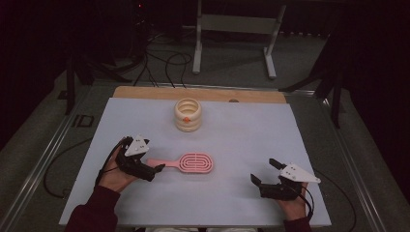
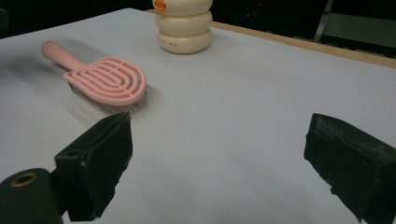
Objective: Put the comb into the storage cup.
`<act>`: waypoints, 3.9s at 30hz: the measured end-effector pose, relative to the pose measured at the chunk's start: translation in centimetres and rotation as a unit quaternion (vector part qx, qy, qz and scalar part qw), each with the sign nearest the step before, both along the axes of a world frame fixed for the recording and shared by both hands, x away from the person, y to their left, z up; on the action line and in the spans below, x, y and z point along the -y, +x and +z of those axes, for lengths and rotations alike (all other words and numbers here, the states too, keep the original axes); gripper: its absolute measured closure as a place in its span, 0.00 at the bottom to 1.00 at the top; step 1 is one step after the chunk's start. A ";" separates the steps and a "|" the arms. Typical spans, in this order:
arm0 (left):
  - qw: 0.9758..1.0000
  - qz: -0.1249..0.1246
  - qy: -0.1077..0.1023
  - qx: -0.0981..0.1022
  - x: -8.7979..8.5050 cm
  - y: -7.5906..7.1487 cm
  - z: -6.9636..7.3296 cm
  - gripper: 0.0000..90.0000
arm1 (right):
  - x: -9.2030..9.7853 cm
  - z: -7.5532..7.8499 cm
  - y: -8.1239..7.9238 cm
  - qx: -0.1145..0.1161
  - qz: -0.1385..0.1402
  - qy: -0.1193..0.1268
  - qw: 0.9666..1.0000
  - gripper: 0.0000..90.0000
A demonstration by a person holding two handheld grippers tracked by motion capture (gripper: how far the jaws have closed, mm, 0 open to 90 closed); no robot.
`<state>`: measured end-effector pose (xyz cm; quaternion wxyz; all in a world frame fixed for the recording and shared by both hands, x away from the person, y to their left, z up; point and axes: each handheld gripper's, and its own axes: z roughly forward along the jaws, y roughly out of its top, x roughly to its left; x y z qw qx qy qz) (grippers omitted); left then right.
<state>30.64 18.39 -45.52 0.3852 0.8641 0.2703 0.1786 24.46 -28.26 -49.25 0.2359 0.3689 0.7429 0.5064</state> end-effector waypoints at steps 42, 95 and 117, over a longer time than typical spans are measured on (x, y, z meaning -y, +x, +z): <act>0.996 -0.028 0.044 -0.079 2.4 3.0 -1.8 0.00 | -0.1 -0.1 0.1 -0.004 0.005 0.000 1.000 0.09; 0.965 -0.121 0.167 -0.165 7.2 4.9 -4.2 0.70 | -0.1 -0.2 0.2 -0.009 0.009 -0.001 1.000 0.09; 0.964 -0.093 0.176 -0.176 7.4 5.2 -3.9 0.77 | -0.1 -0.2 0.2 -0.010 0.011 -0.001 1.000 0.09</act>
